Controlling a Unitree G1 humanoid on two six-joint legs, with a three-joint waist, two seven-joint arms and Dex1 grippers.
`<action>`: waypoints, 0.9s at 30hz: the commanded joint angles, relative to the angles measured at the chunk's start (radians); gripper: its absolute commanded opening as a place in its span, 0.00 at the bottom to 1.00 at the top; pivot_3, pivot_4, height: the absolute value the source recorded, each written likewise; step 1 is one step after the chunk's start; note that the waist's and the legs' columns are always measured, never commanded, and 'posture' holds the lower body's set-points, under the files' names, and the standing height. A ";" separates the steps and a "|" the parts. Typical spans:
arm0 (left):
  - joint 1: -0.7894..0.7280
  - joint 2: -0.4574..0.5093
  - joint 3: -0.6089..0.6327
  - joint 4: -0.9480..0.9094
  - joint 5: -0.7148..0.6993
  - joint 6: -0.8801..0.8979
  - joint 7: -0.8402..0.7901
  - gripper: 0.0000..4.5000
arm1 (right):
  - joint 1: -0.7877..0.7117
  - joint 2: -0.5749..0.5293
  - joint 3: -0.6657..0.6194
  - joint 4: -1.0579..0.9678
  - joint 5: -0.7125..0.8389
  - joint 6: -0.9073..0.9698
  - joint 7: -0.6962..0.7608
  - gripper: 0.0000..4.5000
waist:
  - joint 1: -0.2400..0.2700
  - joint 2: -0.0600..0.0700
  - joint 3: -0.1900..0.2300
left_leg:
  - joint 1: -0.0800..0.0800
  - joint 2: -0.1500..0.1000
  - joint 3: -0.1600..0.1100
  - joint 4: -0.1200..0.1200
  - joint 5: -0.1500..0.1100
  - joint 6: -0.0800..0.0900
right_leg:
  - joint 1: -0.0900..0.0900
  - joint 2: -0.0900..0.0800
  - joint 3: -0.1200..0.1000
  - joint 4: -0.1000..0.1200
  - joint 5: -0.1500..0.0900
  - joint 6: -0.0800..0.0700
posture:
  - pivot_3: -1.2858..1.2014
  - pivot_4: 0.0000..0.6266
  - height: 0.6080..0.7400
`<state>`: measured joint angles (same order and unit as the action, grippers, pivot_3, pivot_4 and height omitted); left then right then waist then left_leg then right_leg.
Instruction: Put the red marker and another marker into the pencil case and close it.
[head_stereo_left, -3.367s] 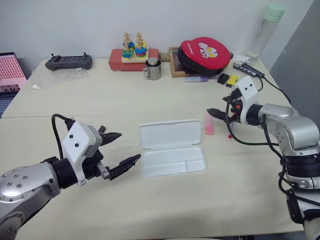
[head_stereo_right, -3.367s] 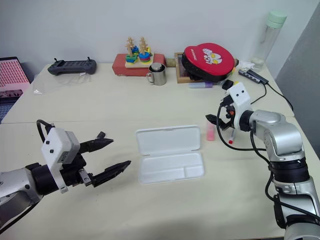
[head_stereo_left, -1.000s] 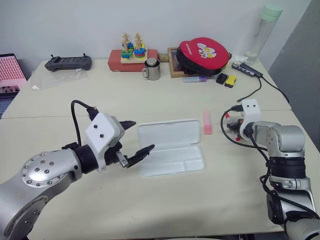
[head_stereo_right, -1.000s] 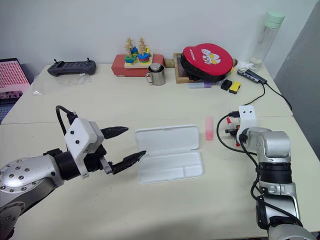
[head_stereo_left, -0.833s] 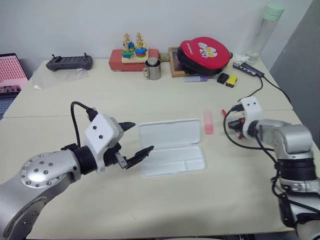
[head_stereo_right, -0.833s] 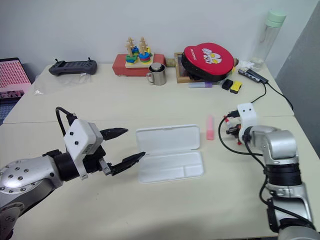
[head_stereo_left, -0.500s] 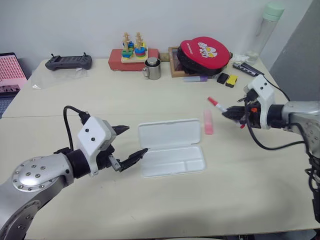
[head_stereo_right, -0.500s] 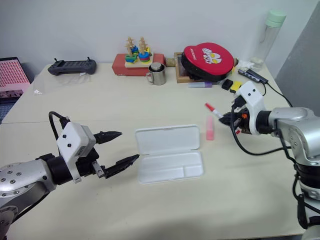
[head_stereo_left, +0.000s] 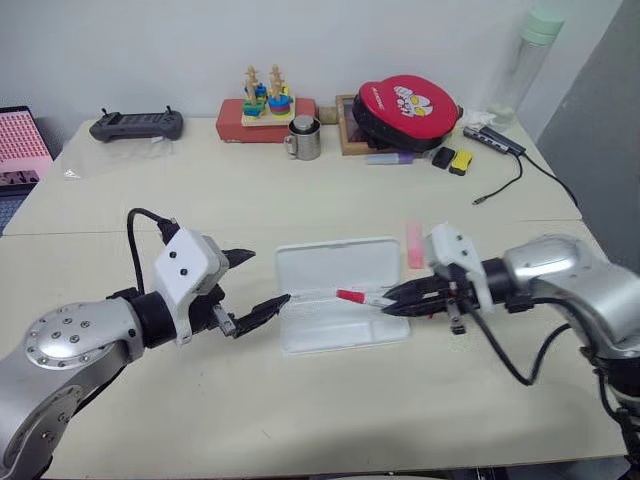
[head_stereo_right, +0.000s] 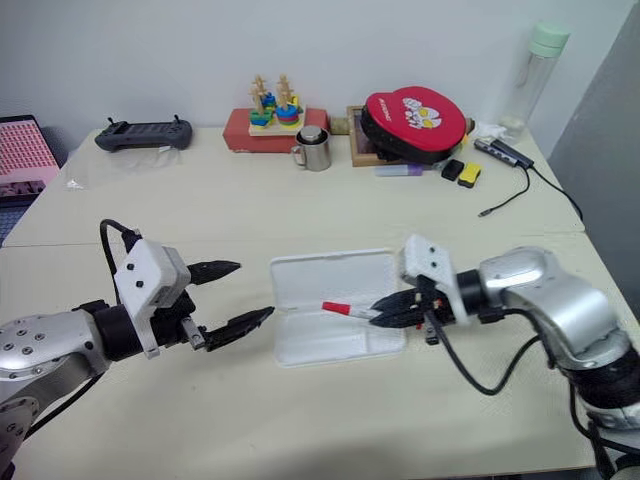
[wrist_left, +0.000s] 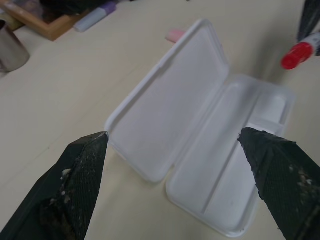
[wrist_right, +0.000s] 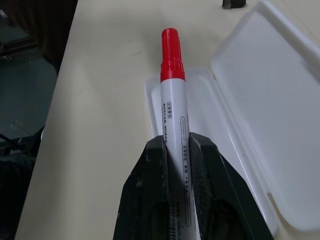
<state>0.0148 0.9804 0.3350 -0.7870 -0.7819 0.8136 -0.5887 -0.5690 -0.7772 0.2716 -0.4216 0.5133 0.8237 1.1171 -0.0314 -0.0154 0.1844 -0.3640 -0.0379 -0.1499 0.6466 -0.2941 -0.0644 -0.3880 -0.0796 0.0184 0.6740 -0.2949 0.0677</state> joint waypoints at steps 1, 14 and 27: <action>-0.015 0.026 0.031 0.011 0.018 -0.025 -0.045 1.00 | -0.020 0.047 0.082 0.035 -0.086 -0.086 -0.015 0.06 | 0.000 0.000 0.000 | 0.000 0.000 0.000 0.000 0.000 0.000 | 0.000 0.000 0.000 0.000 0.000 0.000 | 0.52 0.24 1.00; 0.009 0.010 0.036 -0.037 -0.089 0.046 -0.070 1.00 | -0.078 0.276 0.217 0.212 -0.252 -0.194 -0.091 0.06 | -0.001 0.000 0.000 | -0.001 0.000 -0.002 0.000 0.002 -0.003 | -0.001 0.001 0.000 0.000 0.000 0.000 | 0.52 0.24 1.00; 0.009 0.048 0.058 -0.038 -0.109 0.048 -0.091 1.00 | -0.111 0.353 0.239 0.308 -0.342 -0.257 -0.095 0.06 | -0.001 0.000 0.000 | 0.000 0.000 -0.003 -0.001 0.002 -0.004 | -0.001 0.001 -0.001 0.000 0.000 0.000 | 0.52 0.24 1.00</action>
<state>0.0287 1.0249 0.3696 -0.7971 -0.8881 0.8699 -0.6857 -0.6610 -0.4283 0.5061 -0.1050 0.1804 0.5947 1.0212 -0.0325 -0.0158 0.1847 -0.3643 -0.0377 -0.1527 0.6460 -0.2921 -0.0683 -0.3891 -0.0785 0.0177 0.6741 -0.2949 0.0676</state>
